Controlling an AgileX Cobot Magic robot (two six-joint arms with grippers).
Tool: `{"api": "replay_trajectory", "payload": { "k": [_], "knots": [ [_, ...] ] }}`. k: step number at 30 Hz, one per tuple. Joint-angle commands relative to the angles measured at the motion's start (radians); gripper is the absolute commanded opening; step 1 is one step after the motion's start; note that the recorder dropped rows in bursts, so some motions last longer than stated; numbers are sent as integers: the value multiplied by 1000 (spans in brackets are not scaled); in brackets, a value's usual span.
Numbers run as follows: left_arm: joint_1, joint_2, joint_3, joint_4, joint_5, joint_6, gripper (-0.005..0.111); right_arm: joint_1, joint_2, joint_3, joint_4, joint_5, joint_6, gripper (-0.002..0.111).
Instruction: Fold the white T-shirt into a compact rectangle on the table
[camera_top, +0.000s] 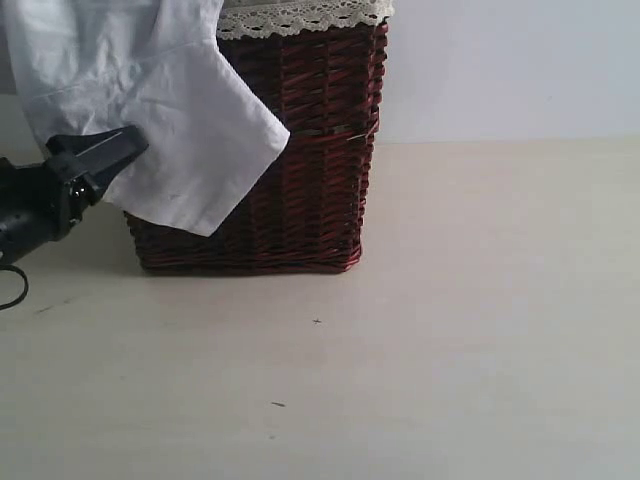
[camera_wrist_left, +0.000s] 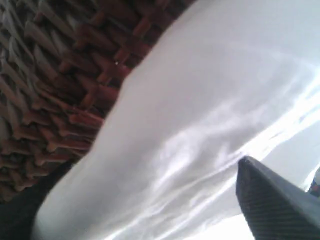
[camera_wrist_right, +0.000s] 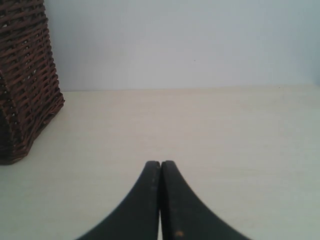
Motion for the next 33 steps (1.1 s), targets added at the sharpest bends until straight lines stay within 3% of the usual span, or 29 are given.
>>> {"api": "replay_trajectory", "payload": {
  "k": [1,3,5,8,9,11,16,20,23,27,33],
  "knots": [
    [2,3,-8,30,-29,16,78,3,-4,6,0,-6,-6,0],
    [2,3,-8,62,-29,14,73,3,-4,6,0,-6,-6,0],
    [2,-5,-8,74,-29,9,60,3,-4,6,0,-6,-6,0],
    [2,-22,-8,80,-29,9,34,3,-4,6,0,-6,-6,0],
    [2,-38,-8,80,-29,9,14,3,-4,6,0,-6,-6,0],
    [2,-61,-8,79,-29,16,0,3,-4,6,0,-6,-6,0],
    [2,-175,-29,55,-29,-53,0,3,-4,6,0,-6,-6,0],
    [2,-338,-185,116,-29,-235,0,3,-4,6,0,-6,-6,0],
    [2,-419,-326,163,128,-340,0,3,-4,6,0,-6,-6,0],
    [2,-473,-658,278,409,-494,0,3,-4,6,0,-6,-6,0],
    [2,-473,-995,341,603,-569,0,3,-4,6,0,-6,-6,0]
  ]
}}
